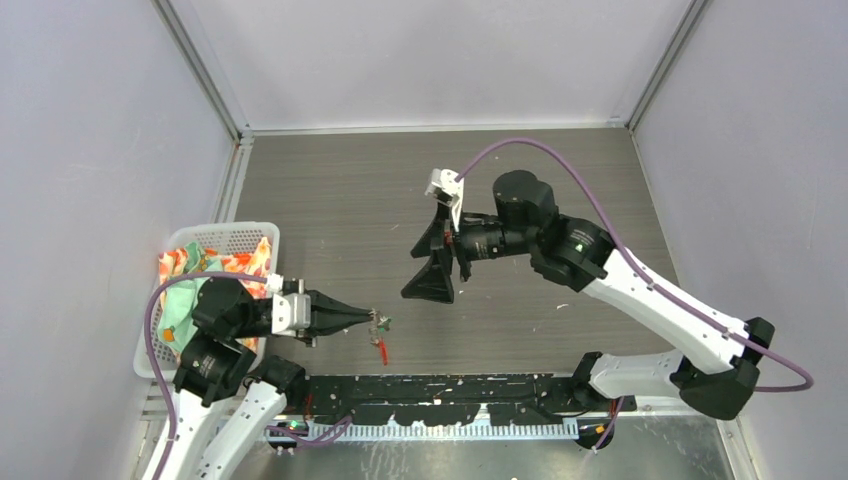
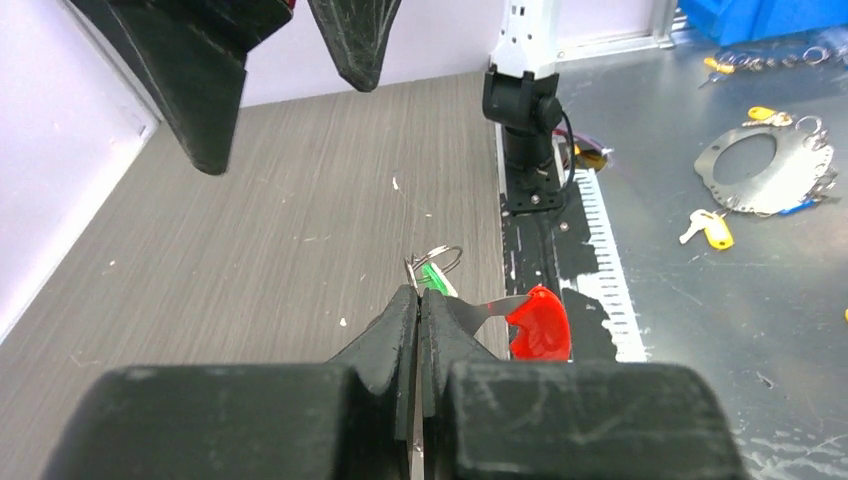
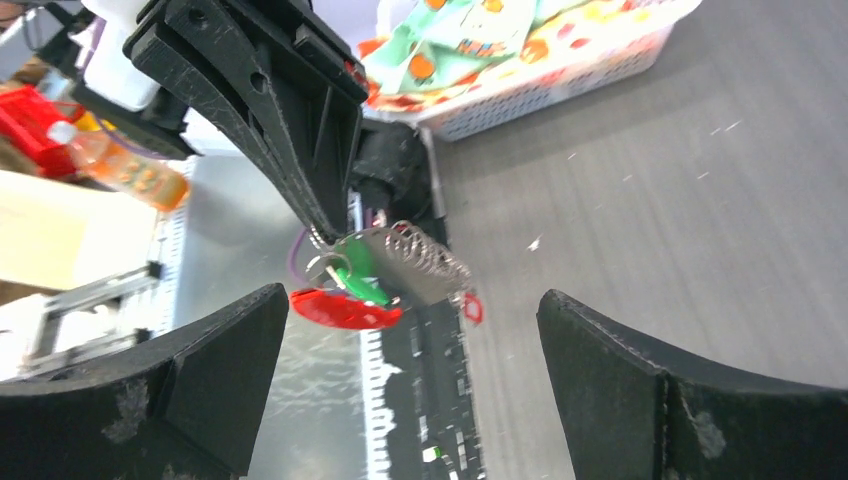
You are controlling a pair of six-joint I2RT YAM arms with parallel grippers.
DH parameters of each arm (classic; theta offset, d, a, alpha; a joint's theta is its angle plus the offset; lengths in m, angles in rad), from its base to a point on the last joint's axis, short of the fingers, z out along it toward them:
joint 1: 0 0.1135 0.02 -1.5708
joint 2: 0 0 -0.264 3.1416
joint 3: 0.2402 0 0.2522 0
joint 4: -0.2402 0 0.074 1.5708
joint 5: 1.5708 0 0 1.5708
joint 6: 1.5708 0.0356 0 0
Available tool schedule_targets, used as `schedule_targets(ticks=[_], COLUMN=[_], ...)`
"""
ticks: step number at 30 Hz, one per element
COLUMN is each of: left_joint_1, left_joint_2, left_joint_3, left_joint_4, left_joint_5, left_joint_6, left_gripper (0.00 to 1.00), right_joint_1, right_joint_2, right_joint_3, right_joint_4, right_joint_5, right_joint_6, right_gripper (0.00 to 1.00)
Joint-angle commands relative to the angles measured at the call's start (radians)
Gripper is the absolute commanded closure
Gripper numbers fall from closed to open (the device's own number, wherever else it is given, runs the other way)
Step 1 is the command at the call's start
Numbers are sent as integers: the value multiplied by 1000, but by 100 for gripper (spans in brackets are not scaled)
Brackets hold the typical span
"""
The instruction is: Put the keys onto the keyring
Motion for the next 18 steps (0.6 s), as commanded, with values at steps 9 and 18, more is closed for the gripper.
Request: schedule_targets(ticks=[9,18], left_joint_1=[-3,-3], left_joint_2=[91,130], left_joint_3=[83,98], left_joint_4=[301,334], left_joint_5=[90,140], left_joint_6=[-296,-354], left_gripper=[100,100], right_joint_1=[0,1], right_joint_2=[-202,-159], right_joint_3=[-218,-60], right_joint_4=[382,217], right_joint_5=[345,5], right_joint_6=[11,-38], right_gripper=[0,21])
